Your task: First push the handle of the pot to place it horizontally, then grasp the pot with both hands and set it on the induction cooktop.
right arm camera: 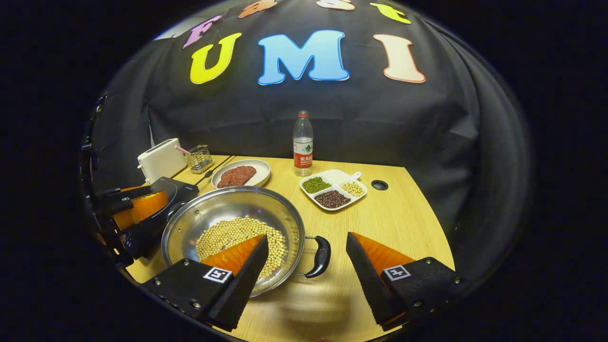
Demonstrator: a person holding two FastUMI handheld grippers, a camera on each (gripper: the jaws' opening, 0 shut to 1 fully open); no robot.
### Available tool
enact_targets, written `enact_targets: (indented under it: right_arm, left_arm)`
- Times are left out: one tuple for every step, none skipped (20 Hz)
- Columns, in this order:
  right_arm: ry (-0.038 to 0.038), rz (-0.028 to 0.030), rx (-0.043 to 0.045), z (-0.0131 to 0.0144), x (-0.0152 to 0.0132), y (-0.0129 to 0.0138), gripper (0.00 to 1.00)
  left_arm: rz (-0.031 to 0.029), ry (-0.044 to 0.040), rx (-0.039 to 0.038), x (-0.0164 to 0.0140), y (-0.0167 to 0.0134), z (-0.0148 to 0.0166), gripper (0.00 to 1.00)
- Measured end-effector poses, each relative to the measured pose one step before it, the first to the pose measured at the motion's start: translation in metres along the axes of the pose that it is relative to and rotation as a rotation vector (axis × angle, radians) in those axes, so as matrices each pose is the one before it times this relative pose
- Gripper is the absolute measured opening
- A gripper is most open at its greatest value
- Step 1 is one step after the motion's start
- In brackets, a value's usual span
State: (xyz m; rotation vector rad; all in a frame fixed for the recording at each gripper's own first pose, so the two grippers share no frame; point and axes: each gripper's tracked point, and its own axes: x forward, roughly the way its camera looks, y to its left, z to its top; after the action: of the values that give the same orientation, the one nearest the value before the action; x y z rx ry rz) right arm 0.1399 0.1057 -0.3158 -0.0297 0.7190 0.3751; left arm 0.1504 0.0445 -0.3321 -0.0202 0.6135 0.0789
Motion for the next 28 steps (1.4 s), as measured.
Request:
enact_targets:
  right_arm:
    - [0.01345,-0.00428,0.00691,-0.00329,0.00617,-0.00031,1.00]
    - [0.01459,-0.00069,0.00799,-0.00303,0.00545,-0.00020,1.00]
    - [0.01229,-0.00123,0.00910,-0.00348,0.00518,0.00029,1.00]
    - [0.01285,-0.00045,0.00659,-0.00229,0.00630,-0.00110,1.00]
    - [0.01526,-0.00406,0.00561,-0.00403,0.00581,-0.00158,1.00]
    - [0.01486,-0.00133,0.00726,-0.00270,0.00484,-0.00132,1.00]
    - [0.01557,0.00005,0.00815,-0.00311,0.00399,0.00004,1.00]
    - [0.01560,0.00295,0.00605,-0.00286,0.00411,0.00035,1.00]
    - [0.01497,0.00220,0.00307,-0.00379,0.00293,0.00013,1.00]
    - [0.01324,0.00196,0.00066,-0.00249,0.00290,0.00050,1.00]
    - [0.00918,0.00115,-0.00088,-0.00234,0.00281,0.00012,1.00]
    - [0.00610,-0.00381,-0.00285,-0.00108,0.00193,-0.00089,1.00]
    - [0.00420,-0.00118,-0.00405,-0.00136,0.00305,0.00003,1.00]
    - [0.00291,-0.00632,-0.00344,-0.00083,0.00161,-0.00157,0.95]
    - [0.00531,-0.00095,-0.00403,-0.00153,0.00197,0.00052,0.92]
    - [0.00658,0.00410,-0.00179,-0.00139,0.00211,-0.00056,0.86]
    - [0.00904,-0.00247,-0.00097,-0.00334,0.00043,0.00068,0.83]
    - [0.00400,0.00672,0.00462,0.00049,0.00159,0.00025,0.76]
    - [-0.00336,0.00007,0.00475,0.00100,0.00077,0.00038,0.71]
    - [0.00030,0.00063,0.00420,0.00042,0.00076,-0.00108,0.70]
    - [0.00060,0.00446,0.00749,-0.00016,-0.00036,0.00084,0.67]
    - [0.00349,0.00524,0.00252,0.00006,0.00033,0.00025,0.67]
    - [0.00460,0.00054,0.01669,0.00016,-0.00018,-0.00067,0.67]
    - [0.00699,-0.00390,0.00939,-0.00006,-0.00025,0.00041,0.63]
    - [0.00646,-0.00216,0.00083,-0.00134,-0.00074,-0.00083,0.57]
    - [0.00251,-0.00044,0.01087,0.00244,-0.00218,0.00109,0.57]
    - [-0.00392,0.00454,-0.00474,-0.00110,0.00096,-0.00045,0.56]
    - [-0.00259,-0.00371,0.01085,0.00110,0.00111,-0.00118,0.56]
  left_arm:
    - [0.00234,0.02361,-0.00211,0.00752,0.00177,-0.00702,0.94]
    - [0.00022,0.02628,0.00027,0.00706,0.00107,-0.00739,0.94]
    - [-0.00291,0.02103,0.00150,0.00709,-0.00025,-0.00535,0.97]
    - [-0.00315,0.01879,0.00319,0.00525,-0.00016,-0.00458,0.97]
    - [-0.00307,0.01569,0.00431,0.00575,-0.00048,-0.00338,0.97]
    - [-0.00089,0.01347,0.00488,0.00513,-0.00055,-0.00377,0.97]
    - [-0.00001,0.01366,0.00506,0.00446,-0.00119,-0.00199,0.97]
    - [0.00019,0.00949,0.00537,0.00295,-0.00105,-0.00310,0.97]
    - [0.00172,0.00825,0.00407,0.00339,-0.00008,-0.00121,0.97]
    - [0.00348,0.00713,0.00455,0.00215,-0.00051,-0.00157,0.97]
    - [0.00543,0.00617,0.00466,0.00208,0.00038,-0.00024,0.97]
    - [0.00619,0.00651,0.00253,0.00213,0.00030,-0.00177,0.97]
    - [0.00566,0.01038,0.00113,0.00371,0.00004,-0.00206,0.97]
    - [0.00379,0.00875,0.00134,0.00251,-0.00099,-0.00297,0.97]
    - [0.00276,0.01061,0.00243,0.00388,0.00042,-0.00221,0.97]
    - [0.00721,0.00168,0.00263,0.00105,0.00124,0.00032,0.97]
    - [0.00533,0.00197,0.00331,0.00145,0.00216,-0.00043,0.97]
    - [0.00600,0.00577,0.00293,0.00070,0.00176,-0.00093,0.90]
    - [0.00617,0.00749,0.00466,0.00070,0.00273,-0.00081,0.91]
    - [0.00424,0.00731,0.00107,0.00135,0.00234,-0.00232,0.86]
    - [0.00670,0.00946,-0.00013,0.00007,0.00252,-0.00241,0.80]
    - [-0.00290,0.00017,-0.00822,0.00169,-0.00117,-0.00048,0.78]
    - [0.00115,0.00200,-0.00297,-0.00028,-0.00028,0.00080,0.76]
    - [0.00371,0.00281,0.00248,0.00028,-0.00067,-0.00204,0.75]
    - [0.00132,0.00070,0.00061,-0.00025,0.00003,0.00000,0.75]
    - [-0.00217,-0.00171,-0.00134,0.00140,-0.00004,0.00047,0.70]
    - [-0.00716,-0.00100,-0.00286,-0.00064,0.00009,0.00057,0.74]
    - [-0.01288,0.00004,0.00472,-0.00145,-0.00246,-0.00014,0.67]
